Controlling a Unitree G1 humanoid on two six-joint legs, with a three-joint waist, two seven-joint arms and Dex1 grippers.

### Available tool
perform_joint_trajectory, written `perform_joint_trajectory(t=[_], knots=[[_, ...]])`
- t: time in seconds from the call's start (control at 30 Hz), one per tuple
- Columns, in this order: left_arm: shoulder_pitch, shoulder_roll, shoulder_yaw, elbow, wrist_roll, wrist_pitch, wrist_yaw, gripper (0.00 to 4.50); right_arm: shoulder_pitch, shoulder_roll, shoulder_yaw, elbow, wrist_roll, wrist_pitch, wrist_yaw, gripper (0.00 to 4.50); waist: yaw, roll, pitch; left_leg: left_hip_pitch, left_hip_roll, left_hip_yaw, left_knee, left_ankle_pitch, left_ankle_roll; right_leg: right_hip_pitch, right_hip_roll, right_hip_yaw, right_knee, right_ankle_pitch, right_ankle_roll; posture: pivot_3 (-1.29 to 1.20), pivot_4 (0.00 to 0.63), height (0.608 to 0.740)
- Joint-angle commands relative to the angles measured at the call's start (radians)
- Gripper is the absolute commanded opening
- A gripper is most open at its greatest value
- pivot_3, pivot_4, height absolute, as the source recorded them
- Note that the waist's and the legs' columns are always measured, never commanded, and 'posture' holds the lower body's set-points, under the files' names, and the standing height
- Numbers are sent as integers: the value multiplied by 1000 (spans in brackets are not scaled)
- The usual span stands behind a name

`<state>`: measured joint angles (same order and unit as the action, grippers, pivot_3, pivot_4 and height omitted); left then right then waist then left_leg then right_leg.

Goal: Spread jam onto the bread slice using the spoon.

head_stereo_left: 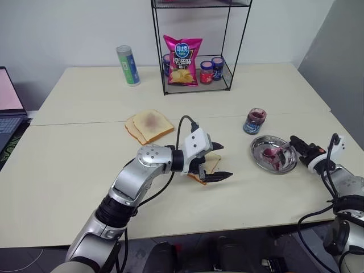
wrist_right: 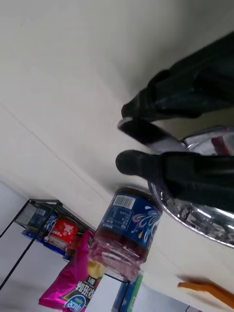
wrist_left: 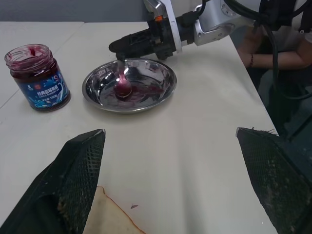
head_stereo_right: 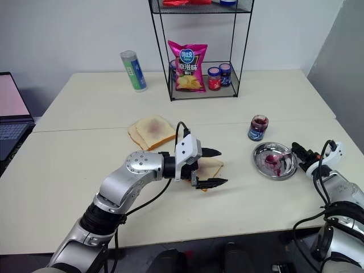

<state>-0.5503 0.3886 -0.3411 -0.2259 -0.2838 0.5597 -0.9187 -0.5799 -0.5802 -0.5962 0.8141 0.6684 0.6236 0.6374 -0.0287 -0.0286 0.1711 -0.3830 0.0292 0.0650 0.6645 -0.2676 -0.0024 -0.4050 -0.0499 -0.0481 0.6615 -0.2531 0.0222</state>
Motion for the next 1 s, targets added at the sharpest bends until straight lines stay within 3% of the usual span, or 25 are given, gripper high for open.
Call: perform_joint_trajectory(t=[0.03,0.33,0.5,0.73,0.9,1.0], knots=[[-7,-6,6,-33,0,-15,12,4500,-9,-5,-1,20,-6,-8,4,74,0,0,0,0,0,0,0,0,0,0,0,0,0,0,0,0,150,740],[-7,-2,7,-31,-3,-20,13,4500,-1,-15,-3,2,5,2,13,35,3,0,0,0,0,0,-1,0,0,0,-1,0,-1,0,0,0,150,740],[-5,13,41,-17,-9,-29,14,4500,89,8,-28,-263,92,119,-25,35,6,0,0,-1,0,0,-1,0,0,0,-2,-1,-1,0,0,0,150,740],[9,-25,141,-8,-50,-26,84,4500,135,87,-88,-744,228,216,-285,35,4,3,2,-2,1,0,-2,0,0,-2,-3,-1,-1,0,0,0,150,740],[-24,-87,150,36,-29,-43,148,4500,38,96,-57,-846,238,193,-408,35,7,3,2,-2,0,0,-1,0,0,-2,-3,-1,-1,0,1,0,150,740],[-59,-164,161,97,-6,-93,230,4500,-74,94,-15,-823,166,122,-480,35,6,3,2,-3,0,0,-1,0,0,-3,-3,-1,-2,0,1,0,150,740]])
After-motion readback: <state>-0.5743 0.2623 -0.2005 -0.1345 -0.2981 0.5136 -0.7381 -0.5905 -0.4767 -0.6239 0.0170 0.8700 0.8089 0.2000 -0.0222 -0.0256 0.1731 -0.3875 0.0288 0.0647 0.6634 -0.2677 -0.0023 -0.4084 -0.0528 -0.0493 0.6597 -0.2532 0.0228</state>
